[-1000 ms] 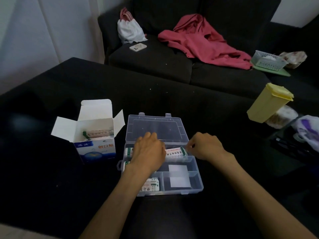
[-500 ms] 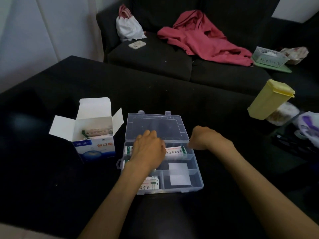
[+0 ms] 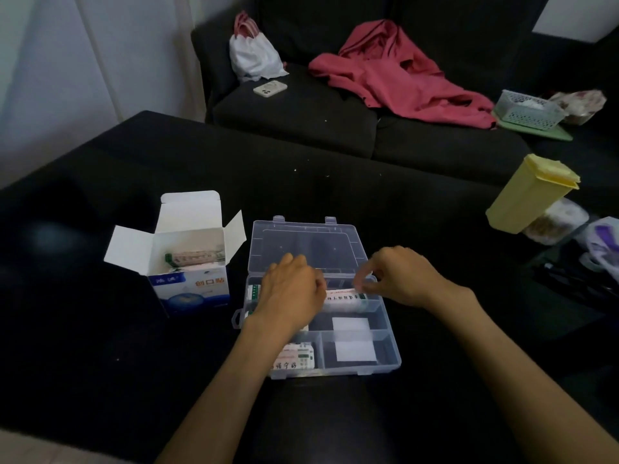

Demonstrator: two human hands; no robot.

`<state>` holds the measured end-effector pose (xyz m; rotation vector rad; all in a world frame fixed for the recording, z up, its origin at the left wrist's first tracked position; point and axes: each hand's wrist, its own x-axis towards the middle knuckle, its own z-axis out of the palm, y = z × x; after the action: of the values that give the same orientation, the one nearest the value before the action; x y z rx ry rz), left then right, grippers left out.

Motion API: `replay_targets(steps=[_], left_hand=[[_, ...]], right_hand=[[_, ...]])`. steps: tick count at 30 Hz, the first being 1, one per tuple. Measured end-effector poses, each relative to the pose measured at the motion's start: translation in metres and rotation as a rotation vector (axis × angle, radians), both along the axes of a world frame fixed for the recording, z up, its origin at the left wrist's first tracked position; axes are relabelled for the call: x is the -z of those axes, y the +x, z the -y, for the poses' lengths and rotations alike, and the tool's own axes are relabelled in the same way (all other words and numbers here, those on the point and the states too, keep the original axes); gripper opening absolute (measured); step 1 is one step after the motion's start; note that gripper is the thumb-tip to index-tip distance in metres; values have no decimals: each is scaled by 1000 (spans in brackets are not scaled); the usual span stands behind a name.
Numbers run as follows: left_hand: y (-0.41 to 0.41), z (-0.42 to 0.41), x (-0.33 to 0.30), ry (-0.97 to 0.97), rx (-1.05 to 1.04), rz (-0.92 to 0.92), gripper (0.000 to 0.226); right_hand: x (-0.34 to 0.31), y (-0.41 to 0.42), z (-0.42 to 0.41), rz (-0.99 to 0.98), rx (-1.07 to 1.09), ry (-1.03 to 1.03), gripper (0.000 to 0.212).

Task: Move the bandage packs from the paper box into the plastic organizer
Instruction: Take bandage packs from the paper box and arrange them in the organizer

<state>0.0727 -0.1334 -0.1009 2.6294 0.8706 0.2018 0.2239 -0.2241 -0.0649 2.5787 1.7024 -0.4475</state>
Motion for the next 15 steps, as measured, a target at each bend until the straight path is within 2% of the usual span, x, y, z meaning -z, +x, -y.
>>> replay_targets(steps=[5,11,15], left_hand=[[-1,0,-1,-3,5,7,24],[1,1,0,-7,-15,30,23],[1,4,-1,4,-45,55,21]], right_hand=[[13,7,-5,39,16,-90,21],[10,15,-17,-70,127,-184,23],[11,7,-25,36,213,-149,30]])
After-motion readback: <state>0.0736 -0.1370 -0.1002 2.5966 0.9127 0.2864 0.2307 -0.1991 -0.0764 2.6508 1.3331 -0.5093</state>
